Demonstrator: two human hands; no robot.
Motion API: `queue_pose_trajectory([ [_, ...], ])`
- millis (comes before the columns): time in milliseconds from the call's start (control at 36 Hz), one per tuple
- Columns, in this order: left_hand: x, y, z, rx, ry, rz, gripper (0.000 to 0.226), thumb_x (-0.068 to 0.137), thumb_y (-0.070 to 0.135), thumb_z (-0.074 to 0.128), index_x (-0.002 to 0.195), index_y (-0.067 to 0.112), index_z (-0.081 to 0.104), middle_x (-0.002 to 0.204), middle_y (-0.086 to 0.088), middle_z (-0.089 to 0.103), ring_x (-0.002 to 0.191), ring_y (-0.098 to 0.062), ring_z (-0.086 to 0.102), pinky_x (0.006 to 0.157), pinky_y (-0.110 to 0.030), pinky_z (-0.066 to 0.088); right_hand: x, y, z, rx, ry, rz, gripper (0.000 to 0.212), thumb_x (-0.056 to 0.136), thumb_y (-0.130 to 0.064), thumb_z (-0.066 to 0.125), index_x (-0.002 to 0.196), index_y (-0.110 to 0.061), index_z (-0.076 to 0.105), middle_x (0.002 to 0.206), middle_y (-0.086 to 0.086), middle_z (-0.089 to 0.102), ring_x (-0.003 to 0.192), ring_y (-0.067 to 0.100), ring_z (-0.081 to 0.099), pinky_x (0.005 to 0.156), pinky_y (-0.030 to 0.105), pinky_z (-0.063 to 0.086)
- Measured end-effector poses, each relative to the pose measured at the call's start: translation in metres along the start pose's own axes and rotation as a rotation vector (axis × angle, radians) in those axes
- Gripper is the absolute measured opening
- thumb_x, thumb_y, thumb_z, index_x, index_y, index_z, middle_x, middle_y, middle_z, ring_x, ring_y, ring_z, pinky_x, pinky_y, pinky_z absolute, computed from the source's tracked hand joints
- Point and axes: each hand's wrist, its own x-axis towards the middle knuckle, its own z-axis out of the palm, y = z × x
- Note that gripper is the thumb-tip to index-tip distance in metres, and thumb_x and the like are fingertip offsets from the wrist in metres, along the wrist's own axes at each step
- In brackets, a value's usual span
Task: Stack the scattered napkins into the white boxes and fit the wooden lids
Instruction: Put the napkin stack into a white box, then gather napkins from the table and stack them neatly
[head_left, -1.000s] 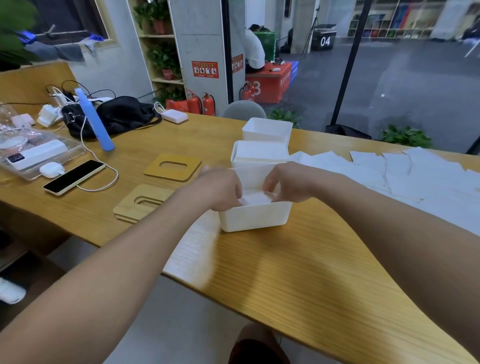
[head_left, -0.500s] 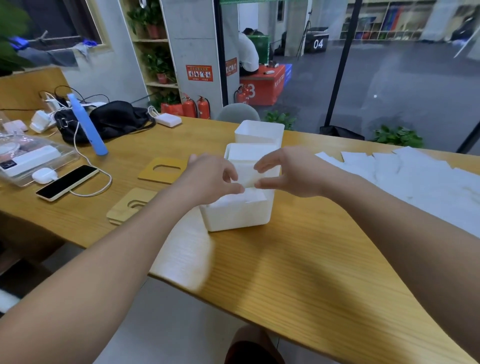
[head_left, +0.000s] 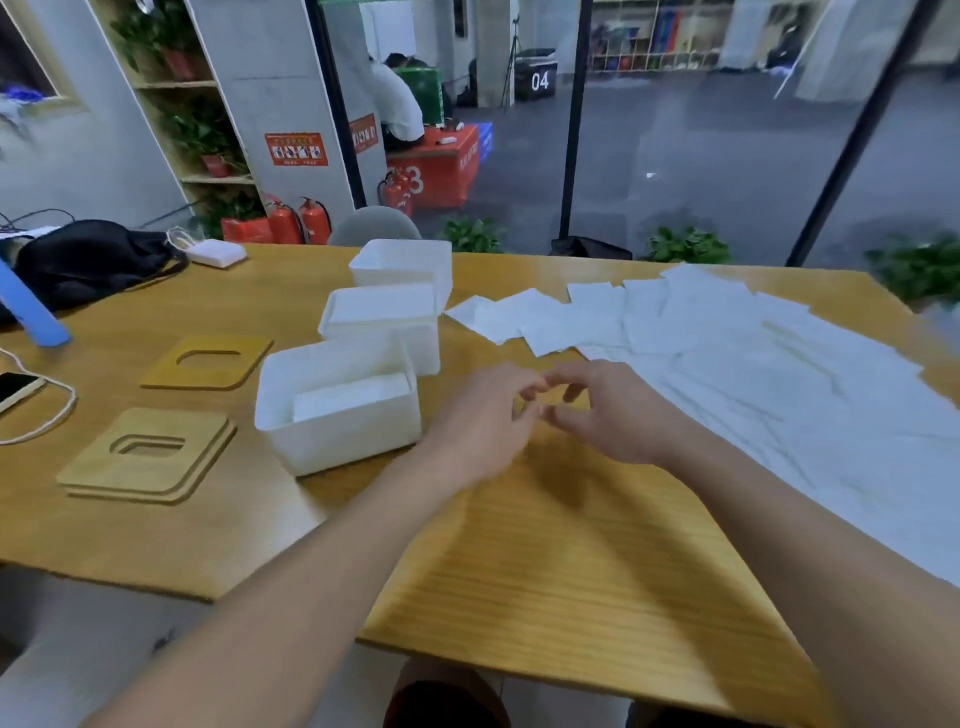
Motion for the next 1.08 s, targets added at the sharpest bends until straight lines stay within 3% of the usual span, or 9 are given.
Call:
queue_pose_trajectory([
  [139, 0.016, 0.002, 0.036, -0.015, -0.038, -0.003, 0.037, 0.105, 0.040, 0.066, 0.142, 0.037, 0.065, 0.133, 0.019, 0.061, 0.120, -0.007, 0.054, 0.107, -0.034, 0.048, -0.013, 0.039, 0.004, -0.023, 0.085, 0.075, 0.033, 0.096, -0.040, 0.076, 0.129, -0.037, 0.073, 0.122, -0.016, 0.072, 0.106, 0.008, 0.063, 0.095, 0.033, 0.053],
  [306, 0.037, -0.003, 0.053, 0.045, -0.008, -0.014, 0.045, 0.106, 0.044, 0.064, 0.149, 0.032, 0.059, 0.155, 0.016, 0.053, 0.146, -0.008, 0.039, 0.123, -0.031, 0.033, -0.012, 0.069, 0.016, -0.374, 0.136, 0.106, 0.064, 0.099, -0.058, 0.064, 0.152, -0.024, 0.056, 0.171, 0.006, 0.037, 0.159, 0.031, 0.027, 0.127, 0.053, 0.024],
  [389, 0.050, -0.008, 0.059, 0.066, 0.012, -0.012, 0.047, 0.107, 0.045, 0.063, 0.152, 0.029, 0.058, 0.159, 0.012, 0.051, 0.151, -0.011, 0.035, 0.127, -0.035, 0.029, -0.007, 0.081, 0.024, -0.411, 0.138, 0.165, 0.087, 0.095, -0.080, 0.032, 0.160, -0.023, 0.039, 0.166, 0.008, 0.037, 0.156, 0.033, 0.028, 0.127, 0.056, 0.023],
  [472, 0.061, -0.015, 0.064, 0.066, 0.053, 0.004, 0.046, 0.106, 0.045, 0.064, 0.149, 0.028, 0.060, 0.153, 0.012, 0.056, 0.149, -0.012, 0.039, 0.126, -0.044, 0.033, -0.004, 0.089, 0.026, -0.435, 0.099, 0.172, 0.091, 0.094, -0.086, 0.020, 0.154, -0.021, 0.040, 0.149, 0.004, 0.046, 0.144, 0.029, 0.038, 0.123, 0.052, 0.027],
  [611, 0.066, -0.026, 0.066, 0.018, 0.106, -0.003, 0.044, 0.105, 0.043, 0.065, 0.146, 0.031, 0.061, 0.148, 0.013, 0.058, 0.148, -0.013, 0.041, 0.125, -0.048, 0.034, -0.013, 0.089, 0.025, -0.442, 0.053, 0.126, 0.091, 0.095, -0.091, 0.018, 0.152, -0.024, 0.041, 0.158, 0.004, 0.041, 0.152, 0.027, 0.031, 0.126, 0.052, 0.026],
  [778, 0.067, -0.025, 0.064, 0.040, -0.032, -0.032, 0.051, 0.111, 0.045, 0.056, 0.160, 0.033, 0.050, 0.175, 0.011, 0.032, 0.165, -0.011, 0.012, 0.134, -0.047, 0.020, -0.030, 0.081, 0.023, -0.405, 0.077, 0.077, 0.077, 0.100, -0.084, 0.030, 0.146, -0.025, 0.048, 0.149, -0.008, 0.045, 0.144, 0.018, 0.037, 0.125, 0.048, 0.028],
  [972, 0.059, -0.025, 0.051, 0.101, -0.090, 0.006, 0.038, 0.112, 0.041, 0.055, 0.148, 0.032, 0.064, 0.159, 0.012, 0.055, 0.153, -0.013, 0.041, 0.123, -0.034, 0.031, -0.024, 0.072, 0.023, -0.386, 0.131, 0.144, 0.083, 0.096, -0.083, 0.027, 0.149, -0.025, 0.055, 0.154, -0.004, 0.049, 0.146, 0.019, 0.040, 0.126, 0.041, 0.025],
  [1028, 0.058, -0.028, 0.047, 0.105, -0.053, 0.020, 0.027, 0.110, 0.036, 0.060, 0.132, 0.031, 0.073, 0.138, 0.013, 0.069, 0.132, -0.012, 0.060, 0.107, -0.032, 0.046, -0.020, 0.072, 0.024, -0.402, 0.144, 0.157, 0.084, 0.095, -0.084, 0.027, 0.147, -0.026, 0.058, 0.153, -0.003, 0.051, 0.145, 0.021, 0.042, 0.126, 0.040, 0.025],
  [1083, 0.060, -0.029, 0.043, 0.154, -0.007, 0.006, 0.018, 0.109, 0.031, 0.060, 0.116, 0.030, 0.076, 0.109, 0.015, 0.075, 0.102, -0.011, 0.065, 0.082, -0.030, 0.046, -0.017, 0.072, 0.025, -0.417, 0.162, 0.155, 0.082, 0.095, -0.083, 0.028, 0.142, -0.026, 0.062, 0.149, -0.003, 0.055, 0.142, 0.021, 0.046, 0.125, 0.040, 0.025],
])
